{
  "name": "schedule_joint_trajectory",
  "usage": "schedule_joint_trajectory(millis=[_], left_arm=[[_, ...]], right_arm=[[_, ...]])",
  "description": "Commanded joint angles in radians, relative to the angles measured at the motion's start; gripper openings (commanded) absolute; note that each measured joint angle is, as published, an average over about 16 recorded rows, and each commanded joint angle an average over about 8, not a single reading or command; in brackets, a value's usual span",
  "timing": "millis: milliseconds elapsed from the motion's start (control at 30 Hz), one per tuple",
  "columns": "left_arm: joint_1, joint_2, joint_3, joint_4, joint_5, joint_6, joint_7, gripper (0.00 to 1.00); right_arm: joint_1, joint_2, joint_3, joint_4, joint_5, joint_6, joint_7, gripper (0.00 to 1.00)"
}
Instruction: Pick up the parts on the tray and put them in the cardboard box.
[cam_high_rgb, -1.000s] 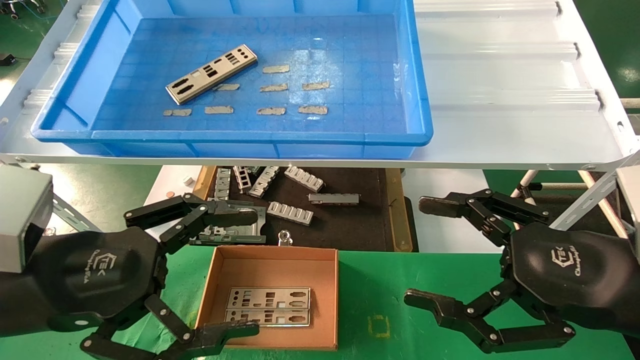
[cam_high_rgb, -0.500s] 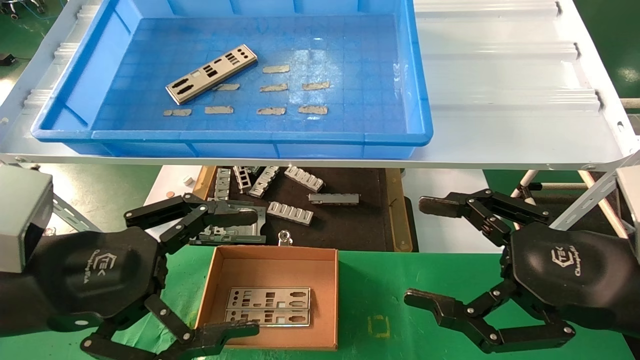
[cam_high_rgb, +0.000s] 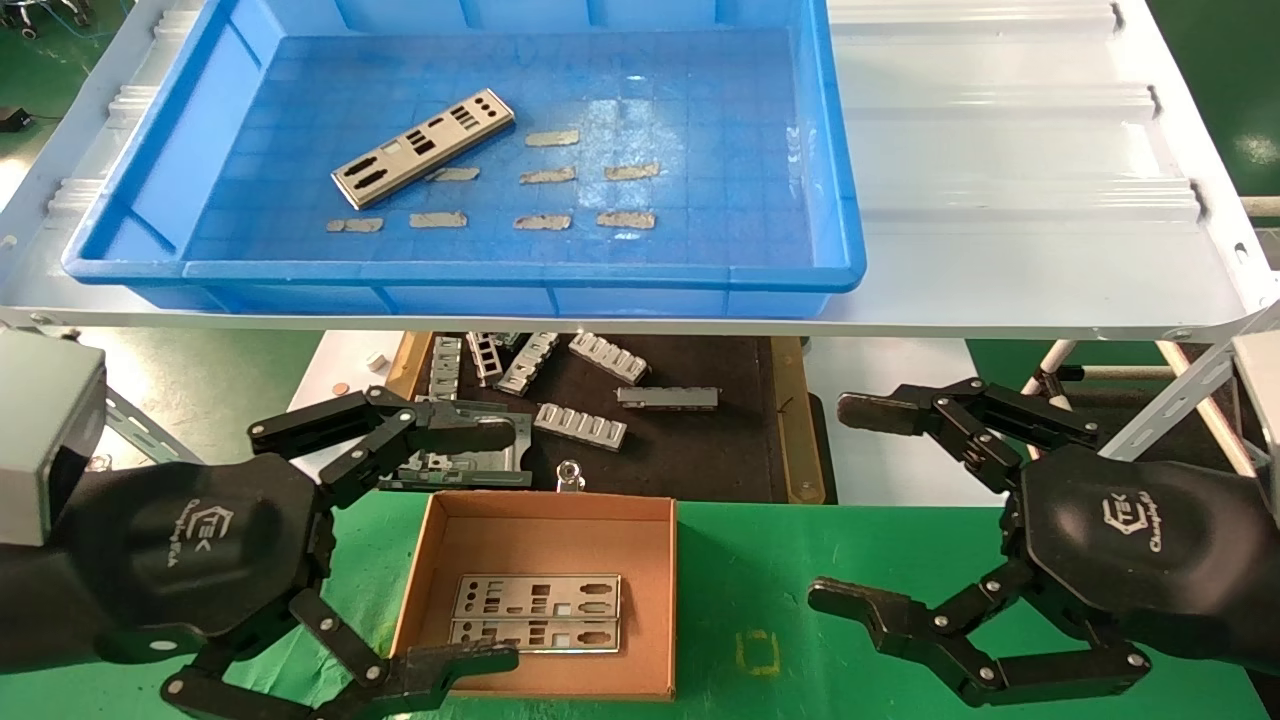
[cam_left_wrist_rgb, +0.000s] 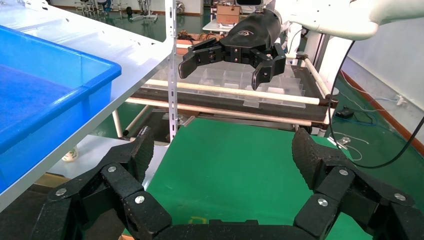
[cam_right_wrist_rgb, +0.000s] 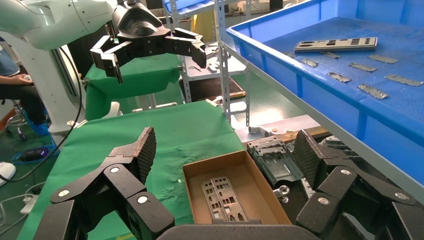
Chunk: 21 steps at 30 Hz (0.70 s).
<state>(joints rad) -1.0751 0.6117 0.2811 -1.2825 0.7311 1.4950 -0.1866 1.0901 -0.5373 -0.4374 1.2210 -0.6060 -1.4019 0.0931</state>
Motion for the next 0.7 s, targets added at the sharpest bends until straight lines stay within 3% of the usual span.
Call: schedule_joint_trajectory(millis=[33,700], left_arm=[[0.0,0.0,0.0,0.0,0.0,0.0,0.0,1.0],[0.0,0.0,0.0,0.0,0.0,0.0,0.0,1.0]], right_arm=[[0.0,0.0,0.0,0.0,0.0,0.0,0.0,1.0],[0.0,0.0,0.0,0.0,0.0,0.0,0.0,1.0]])
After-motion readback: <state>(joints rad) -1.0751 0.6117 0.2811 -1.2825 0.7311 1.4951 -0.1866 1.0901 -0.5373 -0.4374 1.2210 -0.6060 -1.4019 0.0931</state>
